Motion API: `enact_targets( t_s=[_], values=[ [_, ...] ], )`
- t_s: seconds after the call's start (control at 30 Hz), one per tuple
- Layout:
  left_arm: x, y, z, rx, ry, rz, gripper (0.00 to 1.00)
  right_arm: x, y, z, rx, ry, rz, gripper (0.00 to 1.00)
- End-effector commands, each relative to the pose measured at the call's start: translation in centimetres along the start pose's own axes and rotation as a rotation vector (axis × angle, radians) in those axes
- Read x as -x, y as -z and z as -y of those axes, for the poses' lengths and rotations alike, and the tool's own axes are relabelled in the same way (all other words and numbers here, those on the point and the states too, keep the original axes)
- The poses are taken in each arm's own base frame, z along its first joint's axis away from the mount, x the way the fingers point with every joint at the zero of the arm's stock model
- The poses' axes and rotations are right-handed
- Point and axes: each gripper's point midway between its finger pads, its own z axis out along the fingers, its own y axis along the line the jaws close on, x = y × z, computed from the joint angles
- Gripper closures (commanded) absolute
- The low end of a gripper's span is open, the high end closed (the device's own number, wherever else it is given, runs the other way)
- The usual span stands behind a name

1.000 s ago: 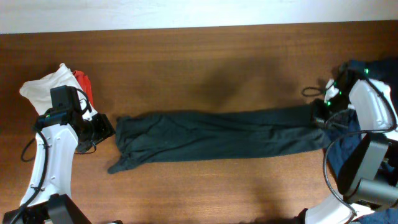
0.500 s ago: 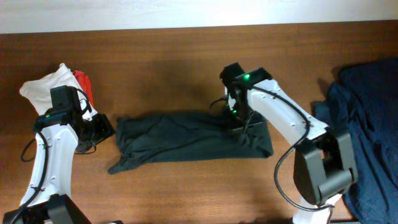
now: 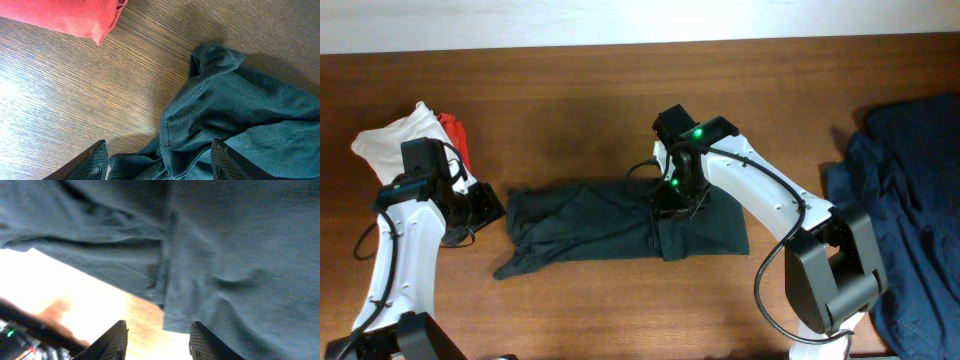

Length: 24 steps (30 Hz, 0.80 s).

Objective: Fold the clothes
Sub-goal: 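Fold the strip's right end leftward toward the center with the right gripper, then grasp the strip's left end and fold it rightward over the center with the left gripper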

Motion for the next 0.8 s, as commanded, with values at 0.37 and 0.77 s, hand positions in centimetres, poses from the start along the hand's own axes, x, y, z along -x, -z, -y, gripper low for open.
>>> enact_targets(
  t_s=[0.37, 0.77],
  values=[
    [-1.3, -3.6, 0.9, -0.087, -0.290, -0.133, 0.21, -2.7, 3.6, 11.8, -0.453, -0.376, -0.037, 0.51],
    [-6.5, -11.3, 4.4, -0.260, -0.411, -0.403, 0.64, -3.1, 3.3, 12.3, -0.468, -0.375, -0.051, 0.48]
  ],
)
